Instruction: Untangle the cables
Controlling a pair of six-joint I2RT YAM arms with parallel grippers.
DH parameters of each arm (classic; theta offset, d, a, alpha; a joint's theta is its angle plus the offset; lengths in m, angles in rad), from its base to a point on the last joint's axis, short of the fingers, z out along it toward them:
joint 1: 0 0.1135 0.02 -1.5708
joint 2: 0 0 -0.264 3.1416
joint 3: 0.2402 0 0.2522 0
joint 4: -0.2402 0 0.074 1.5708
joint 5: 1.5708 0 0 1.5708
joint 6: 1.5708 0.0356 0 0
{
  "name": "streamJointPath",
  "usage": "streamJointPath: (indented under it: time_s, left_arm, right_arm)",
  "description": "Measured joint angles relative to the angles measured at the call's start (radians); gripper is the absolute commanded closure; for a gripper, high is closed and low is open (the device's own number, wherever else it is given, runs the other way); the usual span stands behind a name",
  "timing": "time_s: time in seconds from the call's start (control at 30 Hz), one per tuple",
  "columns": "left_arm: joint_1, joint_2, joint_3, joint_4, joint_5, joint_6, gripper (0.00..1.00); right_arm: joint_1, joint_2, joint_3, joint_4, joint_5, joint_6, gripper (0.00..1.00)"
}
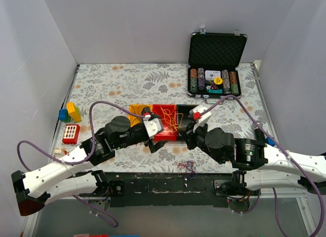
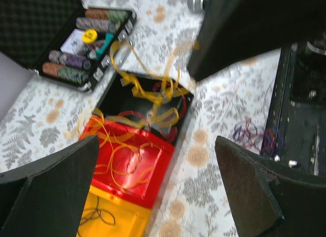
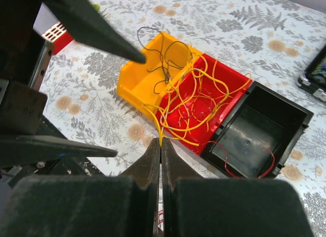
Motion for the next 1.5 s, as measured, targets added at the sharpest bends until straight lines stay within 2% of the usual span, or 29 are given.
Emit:
streamJointPath:
  time_s: [0.17, 0.33, 0.57, 0.77, 0.83, 0.97, 1.07, 1.13, 1.23, 1.37, 1.5]
  left_arm:
    - [0.0, 0.035, 0.074, 0.071, 0.031, -0.024, 0.02]
    - [0.0, 0.035, 0.073, 0.105, 0.107, 0.048, 0.03]
    - [0.0, 0.069, 0.072, 0.062, 0.188, 0.143, 0.37]
    - [0.0, 0.07, 0.072, 0.047, 0.197, 0.166, 0.88]
    - [0.0, 0.07, 0.072, 0.044, 0.198, 0.173, 1.0]
    - [-0.006, 0.074, 0.08, 0.043, 0.193, 0.182, 1.0]
    - [-0.005, 0.088, 0.106, 0.046, 0.164, 0.182, 1.0]
    - [-0.005, 0.103, 0.136, 0.053, 0.136, 0.182, 1.0]
    - [-0.005, 0.122, 0.194, 0.061, 0.111, 0.182, 1.0]
    - [-0.005, 0.131, 0.288, 0.07, 0.106, 0.185, 1.0]
    - [-0.005, 0.133, 0.363, 0.068, 0.113, 0.185, 0.99]
  right_arm:
    - [0.0, 0.043, 0.015, 0.024, -0.074, -0.026, 0.99]
    - [0.0, 0.053, 0.034, 0.043, -0.129, -0.039, 0.99]
    - [0.0, 0.052, 0.063, 0.07, -0.167, -0.048, 0.99]
    - [0.0, 0.046, 0.063, 0.077, -0.182, -0.057, 0.99]
    - [0.0, 0.043, 0.063, 0.079, -0.182, -0.058, 0.97]
    - [0.0, 0.03, 0.061, 0.084, -0.179, -0.056, 0.57]
    - [0.0, -0.003, 0.052, 0.089, -0.17, -0.046, 0.33]
    - [0.0, -0.052, 0.022, 0.096, -0.154, -0.034, 0.22]
    - [0.0, -0.135, -0.046, 0.103, -0.122, -0.009, 0.16]
    - [0.0, -0.217, -0.154, 0.107, -0.084, 0.045, 0.13]
    - [0.0, -0.211, -0.234, 0.114, -0.077, 0.07, 0.13]
